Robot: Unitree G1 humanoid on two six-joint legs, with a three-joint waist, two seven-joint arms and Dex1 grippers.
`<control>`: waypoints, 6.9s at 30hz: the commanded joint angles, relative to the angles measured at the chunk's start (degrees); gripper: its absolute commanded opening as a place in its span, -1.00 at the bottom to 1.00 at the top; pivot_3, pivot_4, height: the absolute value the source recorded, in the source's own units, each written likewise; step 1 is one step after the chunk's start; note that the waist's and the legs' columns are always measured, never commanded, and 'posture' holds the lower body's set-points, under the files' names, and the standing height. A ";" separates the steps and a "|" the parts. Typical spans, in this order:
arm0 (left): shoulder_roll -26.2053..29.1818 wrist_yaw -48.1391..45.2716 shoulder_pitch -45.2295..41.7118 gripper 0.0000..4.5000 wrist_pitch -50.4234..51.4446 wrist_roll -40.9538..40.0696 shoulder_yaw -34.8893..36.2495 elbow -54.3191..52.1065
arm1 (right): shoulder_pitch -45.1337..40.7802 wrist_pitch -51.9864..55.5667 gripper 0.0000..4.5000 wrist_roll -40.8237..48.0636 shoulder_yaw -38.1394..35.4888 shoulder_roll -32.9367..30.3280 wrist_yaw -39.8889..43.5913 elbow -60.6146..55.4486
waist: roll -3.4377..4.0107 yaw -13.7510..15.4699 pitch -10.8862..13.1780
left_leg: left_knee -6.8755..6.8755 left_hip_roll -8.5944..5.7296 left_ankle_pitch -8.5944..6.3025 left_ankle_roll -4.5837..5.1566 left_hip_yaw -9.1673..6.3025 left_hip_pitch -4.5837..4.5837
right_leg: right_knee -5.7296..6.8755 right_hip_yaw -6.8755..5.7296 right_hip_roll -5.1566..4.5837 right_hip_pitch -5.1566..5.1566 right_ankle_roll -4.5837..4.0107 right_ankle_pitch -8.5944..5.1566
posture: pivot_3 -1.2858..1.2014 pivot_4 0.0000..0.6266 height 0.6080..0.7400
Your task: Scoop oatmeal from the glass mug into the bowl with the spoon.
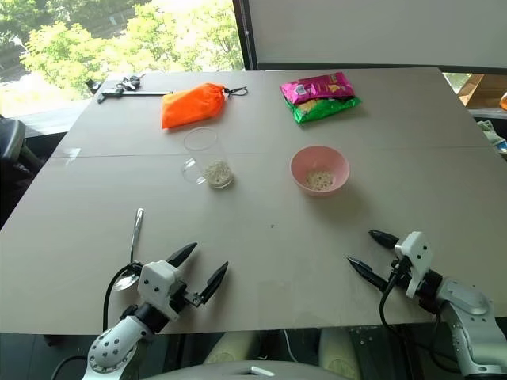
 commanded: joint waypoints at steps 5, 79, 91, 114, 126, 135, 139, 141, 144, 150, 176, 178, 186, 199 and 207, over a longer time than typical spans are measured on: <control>0.31 0.06 -0.67 1.00 0.24 0.25 -0.64 0.53 | 1.92 -1.94 0.97 0.27 -1.02 0.27 0.88 1.30 | 0.01 0.11 0.00 | 0.00 0.00 0.00 0.00 0.00 0.00 | 0.00 -0.02 0.00 0.00 0.00 0.00 | 0.03 -0.52 1.00; -10.27 16.03 -9.61 0.65 54.17 -5.40 25.26 -12.50 | -25.58 21.51 1.00 12.79 12.75 -6.00 9.52 -22.42 | 0.05 1.59 0.48 | 0.84 -0.04 0.09 -0.21 0.11 -0.31 | 0.86 -0.11 0.01 -0.40 -0.03 0.03 | 0.03 -0.52 1.00; -12.26 19.68 -7.21 -0.98 55.68 -8.37 23.58 -12.48 | -27.09 20.86 1.00 12.37 13.14 -6.20 9.89 -22.45 | 1.39 0.20 -0.36 | 0.63 0.06 0.00 -0.04 0.44 0.07 | 0.92 0.21 0.07 -0.24 -0.01 0.01 | 0.03 -0.52 1.00; 0.13 -13.40 -12.83 -0.98 45.24 -41.90 10.75 -15.97 | -33.98 51.20 1.00 33.91 9.38 9.74 -19.92 -19.24 | 0.21 -0.51 0.37 | 0.75 0.02 0.32 -0.06 0.24 -0.89 | 1.04 0.30 0.08 -1.16 -0.10 0.06 | 0.03 -0.52 1.00; 8.01 -26.13 -24.38 -0.98 54.47 -53.12 4.57 -6.14 | -36.72 56.93 1.00 40.00 9.39 15.48 -27.03 -16.83 | 0.21 -1.96 0.37 | 0.77 -0.02 0.35 -0.05 0.41 -0.89 | 1.43 0.34 0.08 -1.32 -0.11 0.07 | 0.03 -0.52 1.00; 8.85 -28.68 -28.54 -1.00 56.75 -54.59 2.39 -2.73 | -37.19 58.34 0.65 45.09 8.68 15.65 -25.19 -17.82 | 0.21 -2.47 0.37 | 0.85 -0.02 0.36 -0.06 0.49 -0.86 | 1.64 0.55 0.09 -1.44 -0.12 0.07 | 0.03 -0.52 1.00; 9.40 -29.16 -28.75 -1.00 57.20 -54.82 2.28 -2.14 | -36.94 58.89 -0.17 47.38 8.70 14.66 -24.22 -17.89 | 0.22 -2.88 0.37 | 0.85 -0.02 0.36 -0.06 0.48 -0.86 | 1.65 0.60 0.09 -1.46 -0.12 0.07 | 0.03 -0.52 1.00; 9.64 -29.32 -28.78 -1.00 57.24 -54.89 2.29 -2.00 | -36.64 59.06 -0.64 48.39 8.58 14.13 -23.77 -17.86 | 0.21 -3.01 0.37 | 0.85 -0.02 0.36 -0.06 0.49 -0.86 | 1.66 0.63 0.08 -1.45 -0.12 0.07 | 0.03 -0.52 1.00; 10.21 -29.96 -28.68 -1.00 57.42 -54.94 2.46 -1.57 | -36.06 58.96 -0.96 48.62 8.85 12.85 -22.33 -17.98 | 0.22 -3.06 0.37 | 0.85 -0.01 0.36 -0.06 0.50 -0.86 | 1.66 0.63 0.09 -1.45 -0.12 0.06 | 0.03 -0.52 1.00; 11.43 -31.23 -28.98 -1.00 57.52 -54.61 2.57 -0.79 | -36.27 58.45 -0.96 48.88 9.29 11.82 -21.21 -17.52 | 0.21 -3.07 0.37 | 0.85 -0.01 0.36 -0.05 0.54 -0.86 | 1.68 0.69 0.08 -1.46 -0.11 0.07 | 0.03 -0.52 1.00; 6.92 0.15 -17.33 0.38 32.54 -27.33 20.83 -14.67 | -40.44 54.14 -1.00 42.38 5.15 13.32 -29.09 -14.56 | 0.17 -2.61 0.36 | 0.85 0.00 0.35 -0.06 0.64 -0.83 | 1.66 0.76 0.08 -1.48 -0.11 0.07 | 0.03 -0.52 1.00; 5.54 4.41 -17.62 0.38 28.37 -19.54 19.83 -13.61 | -41.23 53.89 -1.00 42.37 4.60 13.18 -29.18 -13.63 | 0.16 -2.51 0.36 | 0.85 0.00 0.36 -0.06 0.65 -0.83 | 1.70 0.77 0.08 -1.46 -0.11 0.07 | 0.03 -0.52 1.00; 2.07 15.91 -26.06 0.38 16.70 -0.66 14.67 -1.27 | -47.30 54.18 -1.00 43.62 1.98 11.65 -29.05 -12.17 | 0.14 -2.23 0.35 | 0.85 -0.01 0.36 -0.06 0.71 -0.84 | 1.71 0.73 0.09 -1.49 -0.10 0.08 | 0.03 -0.52 1.00; -1.24 20.57 -34.46 0.38 6.18 5.92 11.84 13.53 | -48.77 54.84 -1.00 46.74 -0.42 9.44 -33.08 -15.53 | 0.11 -2.00 0.34 | 0.89 -0.03 0.36 -0.05 0.72 -0.87 | 1.78 0.63 0.07 -1.51 -0.10 0.08 | 0.03 -0.52 1.00; -1.39 23.92 -39.07 0.38 1.46 8.38 11.23 20.52 | -47.49 53.85 -1.00 46.64 -0.40 8.72 -33.70 -15.86 | 0.10 -1.99 0.33 | 0.92 -0.04 0.36 -0.05 0.72 -0.87 | 1.80 0.62 0.07 -1.51 -0.10 0.08 | 0.03 -0.52 1.00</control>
